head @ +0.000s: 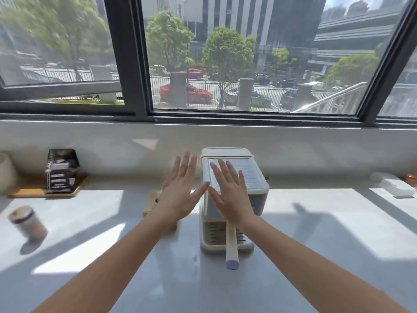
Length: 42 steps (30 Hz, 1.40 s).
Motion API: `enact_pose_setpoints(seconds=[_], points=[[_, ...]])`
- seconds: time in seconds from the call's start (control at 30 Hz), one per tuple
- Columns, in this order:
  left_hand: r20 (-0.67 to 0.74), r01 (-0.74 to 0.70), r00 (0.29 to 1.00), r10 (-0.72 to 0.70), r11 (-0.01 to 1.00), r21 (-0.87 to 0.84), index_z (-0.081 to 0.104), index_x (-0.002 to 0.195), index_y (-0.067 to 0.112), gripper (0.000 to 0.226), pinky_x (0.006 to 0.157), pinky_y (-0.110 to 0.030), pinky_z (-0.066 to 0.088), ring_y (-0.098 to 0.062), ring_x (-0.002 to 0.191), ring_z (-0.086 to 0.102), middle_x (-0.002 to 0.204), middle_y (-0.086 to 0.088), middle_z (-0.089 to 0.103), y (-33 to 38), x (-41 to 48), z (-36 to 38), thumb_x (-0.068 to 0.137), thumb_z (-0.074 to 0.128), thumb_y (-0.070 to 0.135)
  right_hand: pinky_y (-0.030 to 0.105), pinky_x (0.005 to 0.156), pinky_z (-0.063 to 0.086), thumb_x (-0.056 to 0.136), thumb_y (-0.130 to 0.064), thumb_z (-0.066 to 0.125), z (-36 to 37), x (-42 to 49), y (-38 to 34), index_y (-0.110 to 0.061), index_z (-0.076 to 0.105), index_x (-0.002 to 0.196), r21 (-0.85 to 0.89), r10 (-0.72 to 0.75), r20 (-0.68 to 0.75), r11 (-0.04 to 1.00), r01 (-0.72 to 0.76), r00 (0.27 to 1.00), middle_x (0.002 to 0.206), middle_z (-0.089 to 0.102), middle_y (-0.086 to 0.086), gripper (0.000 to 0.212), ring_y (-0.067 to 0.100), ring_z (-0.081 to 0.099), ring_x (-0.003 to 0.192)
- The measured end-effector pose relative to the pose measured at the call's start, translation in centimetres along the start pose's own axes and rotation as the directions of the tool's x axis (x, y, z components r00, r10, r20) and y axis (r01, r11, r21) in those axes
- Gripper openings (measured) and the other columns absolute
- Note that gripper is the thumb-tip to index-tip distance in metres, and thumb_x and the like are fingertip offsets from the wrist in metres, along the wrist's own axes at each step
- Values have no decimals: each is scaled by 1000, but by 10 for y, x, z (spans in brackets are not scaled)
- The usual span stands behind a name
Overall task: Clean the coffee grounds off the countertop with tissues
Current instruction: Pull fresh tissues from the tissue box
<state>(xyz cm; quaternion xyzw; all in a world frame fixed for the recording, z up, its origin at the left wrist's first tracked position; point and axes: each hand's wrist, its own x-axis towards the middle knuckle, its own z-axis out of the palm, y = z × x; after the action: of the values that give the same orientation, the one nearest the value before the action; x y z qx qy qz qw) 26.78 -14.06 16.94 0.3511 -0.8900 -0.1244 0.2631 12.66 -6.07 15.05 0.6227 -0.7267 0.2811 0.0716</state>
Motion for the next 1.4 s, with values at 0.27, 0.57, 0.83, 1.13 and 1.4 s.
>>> enact_pose_setpoints(seconds=[0.27,0.57,0.83,1.13,1.4], points=[[99,103,989,-105,994,33,-1,148,27,72,115,-40,-8,-13,146,-9,159,6,-4,-116,23,-9,93,38,51,34,119,13,97,-28,40,76,55,-49,-15,28,147,-68,-119,85,990,125,989,156,29,1,53,16,22,145],[230,170,966,-119,962,-213,35,142,19,55,113,-30,22,-13,143,19,155,1,25,-201,35,41,92,53,31,33,109,30,99,-35,38,171,85,-46,-14,35,143,131,277,440,921,-366,854,149,39,2,49,21,36,136],[310,308,923,-228,920,-243,53,123,15,40,85,-24,35,-20,112,51,119,0,58,-244,50,88,85,61,25,31,101,41,87,-21,60,230,105,-28,-15,45,137,191,427,487,799,-570,762,138,50,3,52,21,51,122],[187,426,905,-383,815,-393,69,83,23,7,70,-26,41,-10,84,57,87,8,68,-252,58,114,82,62,21,26,72,46,80,-9,55,252,107,-26,-28,68,81,357,549,291,697,-622,783,87,69,-9,23,13,59,83],[149,325,918,-368,482,-814,60,71,19,14,53,-11,40,-2,58,49,64,8,54,-230,101,40,83,67,19,25,61,43,88,-17,59,190,164,-37,-16,68,77,764,547,87,500,-409,832,68,61,-1,14,13,53,65]])
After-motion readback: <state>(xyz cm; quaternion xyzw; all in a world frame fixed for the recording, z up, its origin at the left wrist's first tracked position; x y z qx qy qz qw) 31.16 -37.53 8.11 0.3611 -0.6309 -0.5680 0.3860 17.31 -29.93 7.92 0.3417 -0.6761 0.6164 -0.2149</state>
